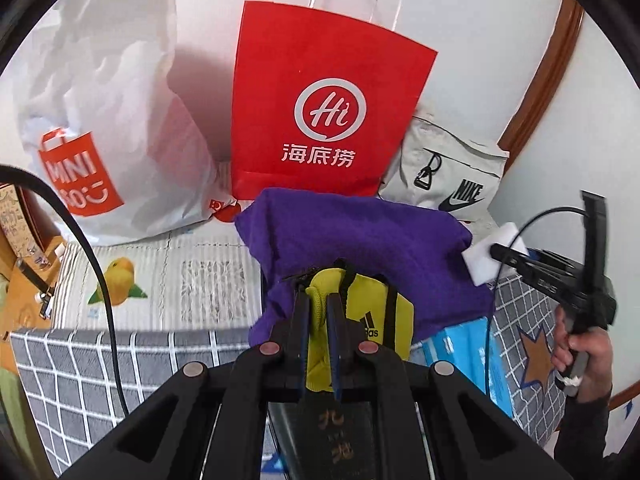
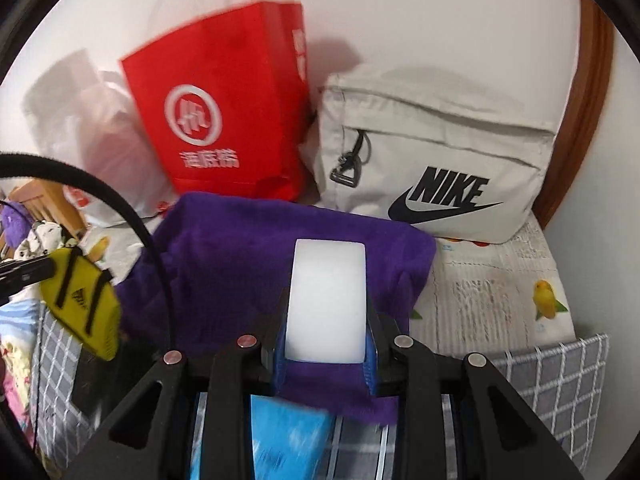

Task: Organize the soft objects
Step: 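Carry pouch and sponge with both grippers onto the purple towel and release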

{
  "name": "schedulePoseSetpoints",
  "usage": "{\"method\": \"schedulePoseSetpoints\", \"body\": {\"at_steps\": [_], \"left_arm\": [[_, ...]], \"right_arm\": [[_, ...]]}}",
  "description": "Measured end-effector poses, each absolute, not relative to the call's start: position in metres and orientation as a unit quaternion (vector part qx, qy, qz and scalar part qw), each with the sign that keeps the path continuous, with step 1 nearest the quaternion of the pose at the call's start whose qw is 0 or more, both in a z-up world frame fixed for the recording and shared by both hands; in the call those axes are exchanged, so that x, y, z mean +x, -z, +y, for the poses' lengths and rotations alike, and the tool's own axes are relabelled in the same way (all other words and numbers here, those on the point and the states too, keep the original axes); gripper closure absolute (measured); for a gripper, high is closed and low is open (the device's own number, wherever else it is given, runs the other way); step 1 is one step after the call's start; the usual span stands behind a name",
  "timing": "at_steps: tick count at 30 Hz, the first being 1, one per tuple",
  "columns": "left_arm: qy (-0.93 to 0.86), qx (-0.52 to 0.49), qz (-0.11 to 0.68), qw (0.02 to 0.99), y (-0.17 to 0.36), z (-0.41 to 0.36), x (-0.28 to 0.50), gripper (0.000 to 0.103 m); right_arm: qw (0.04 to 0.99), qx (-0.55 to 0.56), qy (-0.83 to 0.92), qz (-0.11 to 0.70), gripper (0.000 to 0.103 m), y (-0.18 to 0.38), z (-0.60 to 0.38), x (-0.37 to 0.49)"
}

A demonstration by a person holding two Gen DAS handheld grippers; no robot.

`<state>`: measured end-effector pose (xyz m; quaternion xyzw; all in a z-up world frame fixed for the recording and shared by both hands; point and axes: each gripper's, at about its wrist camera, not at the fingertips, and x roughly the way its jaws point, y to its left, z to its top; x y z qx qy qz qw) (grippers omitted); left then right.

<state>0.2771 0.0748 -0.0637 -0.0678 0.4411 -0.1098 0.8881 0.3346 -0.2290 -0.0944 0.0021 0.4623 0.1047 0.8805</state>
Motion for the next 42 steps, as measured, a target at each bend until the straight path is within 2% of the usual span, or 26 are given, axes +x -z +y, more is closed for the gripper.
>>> {"method": "schedulePoseSetpoints", "body": {"at_steps": [8, 16, 18, 20, 22, 28, 42], "left_arm": [[0.115, -0.073, 0.455, 0.880, 0.080, 0.071, 0.314, 0.094], [0.118, -0.085, 0.461, 0.876, 0.092, 0.070, 0.339, 0.094], [0.118, -0.089, 0.461, 0.875, 0.094, 0.069, 0.345, 0.094], [0.117, -0.092, 0.464, 0.873, 0.098, 0.068, 0.351, 0.094], [0.115, -0.095, 0.468, 0.871, 0.102, 0.068, 0.356, 0.094], [0.111, -0.101, 0.472, 0.869, 0.110, 0.063, 0.371, 0.094], [0.103, -0.120, 0.482, 0.862, 0.131, 0.052, 0.411, 0.094]], "right_arm": [[0.864, -0.003, -0.080, 0.497, 0.073, 0.138, -0.235, 0.400], [0.849, -0.018, -0.077, 0.522, 0.073, 0.164, -0.233, 0.420], [0.848, -0.015, -0.085, 0.523, 0.069, 0.167, -0.232, 0.419], [0.847, -0.019, -0.088, 0.525, 0.048, 0.168, -0.232, 0.417], [0.849, -0.025, -0.084, 0.522, 0.038, 0.167, -0.232, 0.415], [0.853, -0.026, -0.084, 0.515, 0.032, 0.159, -0.239, 0.403], [0.871, 0.003, -0.080, 0.485, 0.032, 0.110, -0.264, 0.361]]}}
